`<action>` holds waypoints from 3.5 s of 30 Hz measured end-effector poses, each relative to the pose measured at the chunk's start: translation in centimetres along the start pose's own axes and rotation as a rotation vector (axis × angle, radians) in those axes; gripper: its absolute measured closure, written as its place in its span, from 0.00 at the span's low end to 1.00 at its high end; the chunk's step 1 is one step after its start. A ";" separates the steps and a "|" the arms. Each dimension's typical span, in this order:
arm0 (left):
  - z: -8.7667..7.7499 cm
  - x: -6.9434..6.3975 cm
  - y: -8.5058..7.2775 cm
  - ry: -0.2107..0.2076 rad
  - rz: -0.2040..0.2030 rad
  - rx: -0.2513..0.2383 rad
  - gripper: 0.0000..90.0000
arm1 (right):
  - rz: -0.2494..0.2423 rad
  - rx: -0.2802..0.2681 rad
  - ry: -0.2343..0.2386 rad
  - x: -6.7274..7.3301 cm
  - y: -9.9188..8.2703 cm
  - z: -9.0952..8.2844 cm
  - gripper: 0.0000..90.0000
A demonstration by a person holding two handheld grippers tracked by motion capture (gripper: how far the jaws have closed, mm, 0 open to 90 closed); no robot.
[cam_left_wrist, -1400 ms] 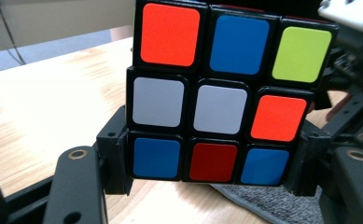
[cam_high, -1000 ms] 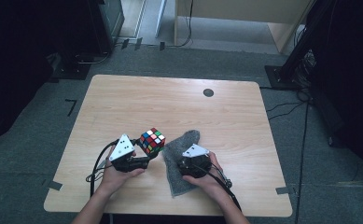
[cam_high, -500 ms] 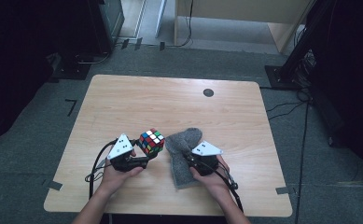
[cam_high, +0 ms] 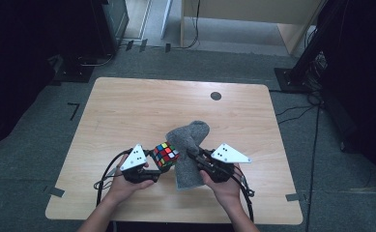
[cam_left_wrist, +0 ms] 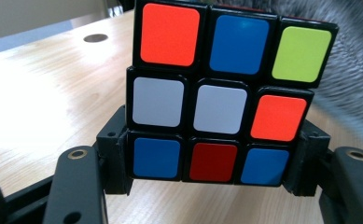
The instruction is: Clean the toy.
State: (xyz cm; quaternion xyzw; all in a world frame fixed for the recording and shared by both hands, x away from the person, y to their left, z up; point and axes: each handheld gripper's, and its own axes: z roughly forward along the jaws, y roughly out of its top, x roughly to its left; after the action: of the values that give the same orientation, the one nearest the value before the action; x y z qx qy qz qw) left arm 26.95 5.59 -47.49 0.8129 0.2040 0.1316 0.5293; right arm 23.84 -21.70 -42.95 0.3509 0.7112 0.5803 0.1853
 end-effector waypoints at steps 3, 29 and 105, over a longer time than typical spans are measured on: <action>0.5 -0.6 0.0 -0.003 0.039 0.026 0.38 | -0.022 0.009 0.060 1.1 0.2 0.3 0.82; -0.2 -0.5 0.4 -0.018 0.025 -0.015 0.38 | 0.064 0.032 0.126 -0.4 -0.5 0.6 0.82; 0.9 -2.0 0.4 0.012 0.025 0.010 0.38 | 0.074 -0.016 0.075 1.0 -1.1 1.5 0.84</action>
State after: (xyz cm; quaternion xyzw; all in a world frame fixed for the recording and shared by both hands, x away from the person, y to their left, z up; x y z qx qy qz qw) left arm 25.68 3.84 -47.51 0.8174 0.1976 0.1419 0.5222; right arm 23.83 -20.08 -44.27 0.3536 0.6995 0.6051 0.1396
